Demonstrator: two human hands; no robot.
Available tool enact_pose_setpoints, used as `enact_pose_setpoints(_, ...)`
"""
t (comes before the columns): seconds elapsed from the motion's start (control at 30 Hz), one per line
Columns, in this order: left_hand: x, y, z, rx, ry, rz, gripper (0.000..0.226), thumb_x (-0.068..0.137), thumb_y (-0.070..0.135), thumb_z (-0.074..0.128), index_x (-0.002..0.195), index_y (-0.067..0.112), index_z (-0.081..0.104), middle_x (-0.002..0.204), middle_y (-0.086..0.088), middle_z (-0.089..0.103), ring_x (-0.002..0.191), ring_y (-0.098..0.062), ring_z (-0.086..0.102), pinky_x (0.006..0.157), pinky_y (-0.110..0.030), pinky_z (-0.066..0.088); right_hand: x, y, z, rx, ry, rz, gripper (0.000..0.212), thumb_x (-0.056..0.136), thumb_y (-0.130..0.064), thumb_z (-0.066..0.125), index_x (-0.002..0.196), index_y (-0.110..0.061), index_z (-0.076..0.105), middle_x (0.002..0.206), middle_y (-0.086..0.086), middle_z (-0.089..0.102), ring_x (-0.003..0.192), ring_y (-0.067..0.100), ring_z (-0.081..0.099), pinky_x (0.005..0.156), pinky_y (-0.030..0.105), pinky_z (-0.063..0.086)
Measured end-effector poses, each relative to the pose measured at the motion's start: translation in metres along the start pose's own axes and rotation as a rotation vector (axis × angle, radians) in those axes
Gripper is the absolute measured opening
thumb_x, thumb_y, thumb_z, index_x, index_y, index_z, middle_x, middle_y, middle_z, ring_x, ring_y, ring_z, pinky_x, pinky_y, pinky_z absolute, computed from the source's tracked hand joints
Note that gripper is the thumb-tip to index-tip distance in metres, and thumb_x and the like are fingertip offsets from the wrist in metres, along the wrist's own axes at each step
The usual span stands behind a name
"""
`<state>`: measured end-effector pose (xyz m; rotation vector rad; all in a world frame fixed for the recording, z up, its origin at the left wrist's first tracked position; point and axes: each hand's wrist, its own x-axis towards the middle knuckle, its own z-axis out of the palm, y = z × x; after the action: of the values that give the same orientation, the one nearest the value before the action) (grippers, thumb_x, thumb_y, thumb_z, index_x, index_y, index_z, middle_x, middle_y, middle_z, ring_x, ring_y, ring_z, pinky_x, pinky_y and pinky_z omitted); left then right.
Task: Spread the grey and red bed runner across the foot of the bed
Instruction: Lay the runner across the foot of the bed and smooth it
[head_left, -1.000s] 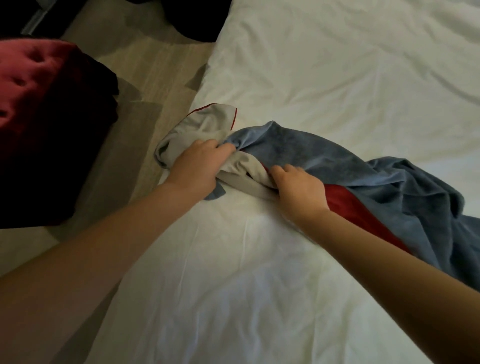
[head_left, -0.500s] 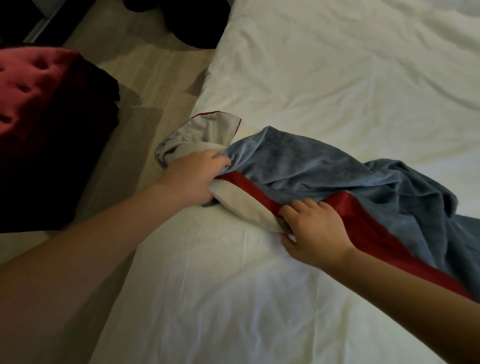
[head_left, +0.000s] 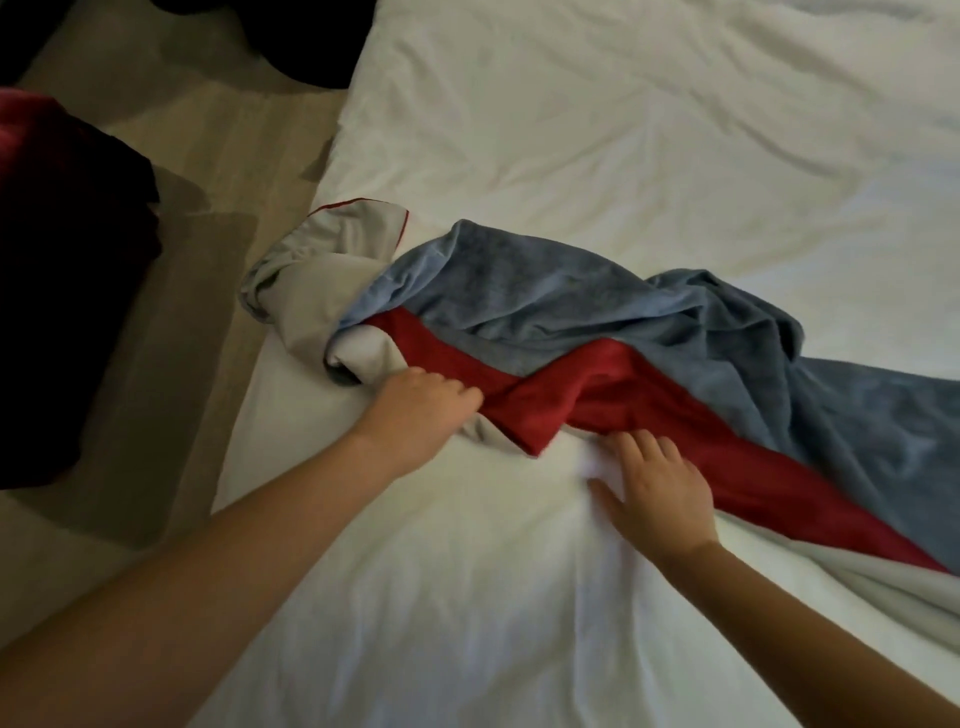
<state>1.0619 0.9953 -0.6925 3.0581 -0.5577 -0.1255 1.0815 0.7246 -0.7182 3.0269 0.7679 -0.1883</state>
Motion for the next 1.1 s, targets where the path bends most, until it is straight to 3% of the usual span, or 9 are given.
enact_pose_setpoints(0.1, -0.024, -0.016, 0.000, 0.034, -0.059, 0.015, 0.031, 0.046, -0.004, 0.079, 0.058, 0.010, 0.054, 0.045, -0.006, 0.050, 0.038, -0.025, 0.051, 0.040, -0.026, 0.038, -0.004, 0.000, 0.010, -0.009, 0.017, 0.086, 0.027, 0.076, -0.007, 0.070, 0.102, -0.008, 0.064, 0.087, 0.011, 0.064, 0.072, 0.033, 0.059, 0.056, 0.036, 0.046)
enact_pose_setpoints(0.17, -0.042, -0.020, 0.001, 0.039, -0.081, -0.015, 0.031, 0.046, -0.004, 0.079, 0.058, 0.008, 0.053, 0.046, -0.009, 0.050, 0.039, -0.027, 0.051, 0.039, -0.028, 0.038, -0.003, -0.005, 0.013, 0.014, 0.017, 0.147, 0.028, 0.076, 0.002, 0.061, 0.103, -0.008, 0.061, 0.085, 0.011, 0.063, 0.074, 0.032, 0.058, 0.057, 0.034, 0.039)
enact_pose_setpoints(0.3, -0.068, -0.015, 0.006, 0.045, -0.109, -0.155, 0.027, 0.049, -0.004, 0.077, 0.061, 0.006, 0.055, 0.050, -0.012, 0.053, 0.043, -0.030, 0.053, 0.040, -0.032, 0.041, -0.005, -0.006, 0.013, 0.091, -0.033, 0.160, 0.017, 0.082, -0.005, 0.051, 0.097, -0.012, 0.050, 0.084, 0.004, 0.061, 0.077, 0.028, 0.057, 0.061, 0.030, 0.031)
enact_pose_setpoints(0.53, -0.102, 0.021, 0.023, 0.112, -0.110, -0.224, 0.020, 0.054, -0.006, 0.075, 0.063, 0.002, 0.060, 0.054, -0.017, 0.056, 0.048, -0.032, 0.055, 0.047, -0.036, 0.044, -0.074, 0.004, 0.023, 0.142, -0.135, 0.024, 0.018, 0.076, -0.011, 0.050, 0.089, -0.015, 0.061, 0.087, 0.002, 0.064, 0.081, 0.025, 0.058, 0.064, 0.030, 0.038)
enact_pose_setpoints(0.7, -0.126, 0.036, 0.015, 0.304, -0.289, -0.296, 0.012, 0.073, 0.006, 0.061, 0.083, 0.011, 0.064, 0.077, -0.008, 0.065, 0.075, -0.031, 0.063, 0.065, -0.035, 0.046, -0.127, -0.012, 0.025, 0.268, -0.204, -0.012, 0.017, 0.074, -0.016, 0.051, 0.087, -0.016, 0.061, 0.088, 0.005, 0.065, 0.083, 0.029, 0.061, 0.064, 0.032, 0.044)
enact_pose_setpoints(0.83, -0.141, 0.058, 0.006, 0.448, -0.473, -0.412, 0.020, 0.084, 0.014, 0.050, 0.098, 0.020, 0.062, 0.097, 0.001, 0.065, 0.094, -0.020, 0.060, 0.078, -0.031, 0.043, -0.154, -0.030, 0.028, 0.248, -0.180, -0.147, 0.025, 0.074, -0.010, 0.051, 0.098, -0.017, 0.055, 0.095, 0.003, 0.058, 0.089, 0.026, 0.054, 0.068, 0.031, 0.035)
enact_pose_setpoints(0.97, -0.144, 0.105, 0.009, 0.324, -0.295, -0.385, 0.024, 0.073, 0.017, 0.061, 0.096, 0.017, 0.056, 0.094, -0.004, 0.061, 0.092, -0.026, 0.058, 0.078, -0.035, 0.042, -0.180, -0.009, 0.021, 0.108, 0.048, -0.198, 0.024, 0.059, -0.010, 0.055, 0.082, -0.015, 0.054, 0.078, 0.004, 0.053, 0.069, 0.027, 0.052, 0.057, 0.034, 0.038)
enact_pose_setpoints(1.1, -0.123, 0.170, 0.015, 0.210, -0.066, -0.037, 0.020, 0.054, 0.008, 0.070, 0.070, 0.015, 0.059, 0.065, -0.006, 0.057, 0.060, -0.029, 0.059, 0.053, -0.033, 0.045, -0.198, 0.042, 0.027, 0.053, 0.056, -0.023, 0.024, 0.058, -0.008, 0.061, 0.081, -0.012, 0.056, 0.078, 0.008, 0.054, 0.070, 0.031, 0.054, 0.057, 0.037, 0.043)
